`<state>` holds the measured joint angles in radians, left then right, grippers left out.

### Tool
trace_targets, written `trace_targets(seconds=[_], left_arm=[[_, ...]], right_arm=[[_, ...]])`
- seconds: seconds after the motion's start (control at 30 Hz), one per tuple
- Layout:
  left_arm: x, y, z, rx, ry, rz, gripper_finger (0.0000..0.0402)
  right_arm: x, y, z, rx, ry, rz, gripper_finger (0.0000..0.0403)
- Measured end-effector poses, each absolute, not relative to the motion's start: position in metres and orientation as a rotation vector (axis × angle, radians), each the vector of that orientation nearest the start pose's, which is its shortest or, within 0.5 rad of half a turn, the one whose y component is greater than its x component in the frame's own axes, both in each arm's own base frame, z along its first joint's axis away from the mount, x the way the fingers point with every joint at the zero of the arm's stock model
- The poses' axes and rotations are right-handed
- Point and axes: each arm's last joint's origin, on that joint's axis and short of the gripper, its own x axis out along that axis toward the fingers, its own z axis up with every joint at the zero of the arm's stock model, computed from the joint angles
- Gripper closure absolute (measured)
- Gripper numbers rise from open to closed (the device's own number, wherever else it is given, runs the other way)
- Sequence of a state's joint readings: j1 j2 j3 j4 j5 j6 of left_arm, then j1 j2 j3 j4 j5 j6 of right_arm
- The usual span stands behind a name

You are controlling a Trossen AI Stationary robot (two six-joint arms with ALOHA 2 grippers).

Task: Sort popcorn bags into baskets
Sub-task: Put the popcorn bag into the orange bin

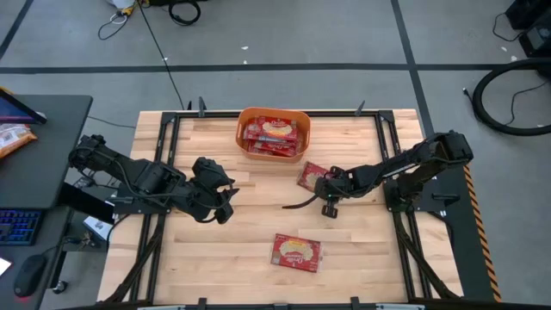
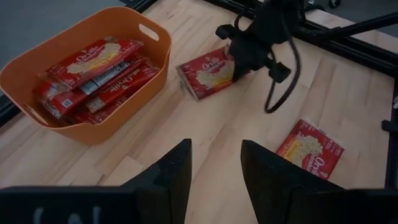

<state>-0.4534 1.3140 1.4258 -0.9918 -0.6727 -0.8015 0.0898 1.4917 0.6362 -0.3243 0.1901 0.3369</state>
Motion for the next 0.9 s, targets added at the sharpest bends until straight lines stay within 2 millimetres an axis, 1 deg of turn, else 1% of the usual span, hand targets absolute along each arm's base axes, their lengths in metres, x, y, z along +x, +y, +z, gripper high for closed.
trace_targets(seconds=[0.4,0.6,0.73,0.9], left_arm=[[0.233,-0.093,0.379,-0.307,0.563,0.479,0.026],[0.234,-0.092,0.38,-0.307,0.532,0.5,0.026],[0.235,-0.091,0.381,-0.314,0.52,0.505,0.026],[0.236,-0.089,0.381,-0.306,0.522,0.512,0.026]], right_arm=[[0.226,0.029,0.186,0.124,0.9,-0.183,0.0399],[0.22,0.03,0.206,0.134,0.821,-0.176,0.04],[0.231,0.031,0.226,0.084,0.791,-0.154,0.04],[0.258,0.025,0.253,-0.014,0.736,-0.142,0.04]])
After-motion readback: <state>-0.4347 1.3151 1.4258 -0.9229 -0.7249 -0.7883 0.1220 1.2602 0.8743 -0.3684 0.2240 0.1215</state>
